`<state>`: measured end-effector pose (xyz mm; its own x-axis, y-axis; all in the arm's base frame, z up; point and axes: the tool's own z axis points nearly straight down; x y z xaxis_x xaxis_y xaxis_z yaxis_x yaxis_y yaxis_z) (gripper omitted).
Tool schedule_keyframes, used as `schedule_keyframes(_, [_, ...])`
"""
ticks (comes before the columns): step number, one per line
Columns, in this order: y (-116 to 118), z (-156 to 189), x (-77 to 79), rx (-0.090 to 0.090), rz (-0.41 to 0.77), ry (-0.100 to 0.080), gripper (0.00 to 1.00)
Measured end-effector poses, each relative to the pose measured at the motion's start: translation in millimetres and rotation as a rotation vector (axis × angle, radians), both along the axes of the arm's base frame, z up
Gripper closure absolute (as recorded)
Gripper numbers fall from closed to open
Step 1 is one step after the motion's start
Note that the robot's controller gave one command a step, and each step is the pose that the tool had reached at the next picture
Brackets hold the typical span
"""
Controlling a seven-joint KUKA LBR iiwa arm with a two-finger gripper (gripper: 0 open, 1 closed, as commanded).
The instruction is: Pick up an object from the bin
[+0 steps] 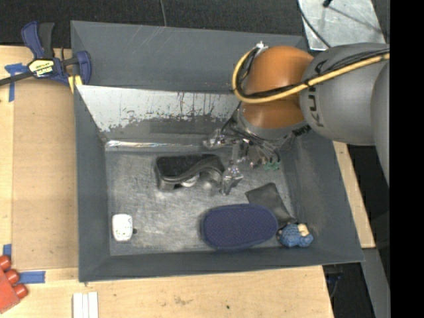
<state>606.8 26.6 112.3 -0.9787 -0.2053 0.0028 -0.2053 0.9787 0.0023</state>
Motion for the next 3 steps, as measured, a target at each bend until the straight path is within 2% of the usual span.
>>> schedule_keyframes(1, [-1.7,4.7,2.3,0.0,-0.004,-0.009,1.0])
schedule_keyframes(2, [6.0,108.7,-2.8,-0.001,-0.016,-0.01,1.0])
schedule_keyframes(3, [2.4,22.3,-30.5,0.002,-0.194,-0.004,1.0])
